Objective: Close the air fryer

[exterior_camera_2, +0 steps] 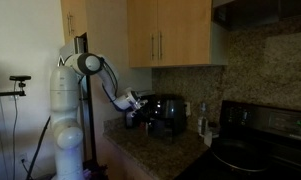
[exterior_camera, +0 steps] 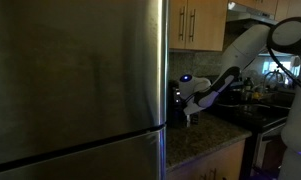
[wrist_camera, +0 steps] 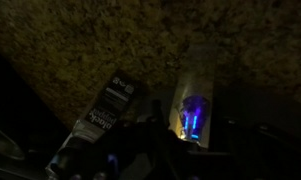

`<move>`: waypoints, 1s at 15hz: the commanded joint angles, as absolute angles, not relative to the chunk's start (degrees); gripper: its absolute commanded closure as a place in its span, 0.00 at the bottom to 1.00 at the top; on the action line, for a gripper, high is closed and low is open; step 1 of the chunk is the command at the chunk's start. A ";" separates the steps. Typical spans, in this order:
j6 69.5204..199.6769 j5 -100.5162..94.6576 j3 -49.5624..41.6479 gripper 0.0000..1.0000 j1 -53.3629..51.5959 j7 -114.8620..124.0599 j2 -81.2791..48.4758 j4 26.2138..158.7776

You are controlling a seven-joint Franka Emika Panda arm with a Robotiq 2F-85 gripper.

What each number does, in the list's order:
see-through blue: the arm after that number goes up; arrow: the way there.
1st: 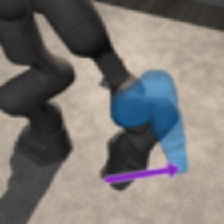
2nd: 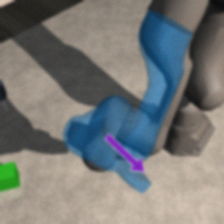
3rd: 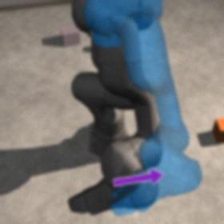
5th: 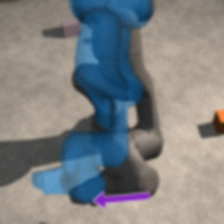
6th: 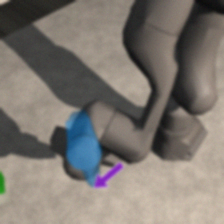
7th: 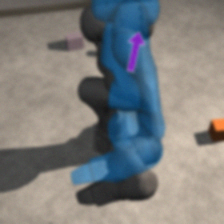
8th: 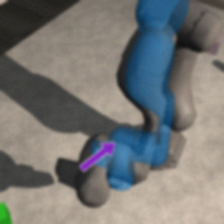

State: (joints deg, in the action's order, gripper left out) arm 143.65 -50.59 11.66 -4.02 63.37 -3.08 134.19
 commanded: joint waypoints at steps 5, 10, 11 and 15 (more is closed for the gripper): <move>143.60 -51.73 8.60 0.65 -6.44 64.52 -4.02 133.86; 145.17 -40.69 8.84 0.24 -6.17 53.98 1.17 138.00; 144.90 -37.22 8.78 0.15 -6.37 50.48 3.65 139.53; 136.89 -28.99 9.43 0.00 -6.71 42.48 16.09 144.87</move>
State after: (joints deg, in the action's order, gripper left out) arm 142.35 -32.34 9.11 -6.39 46.49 5.54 139.02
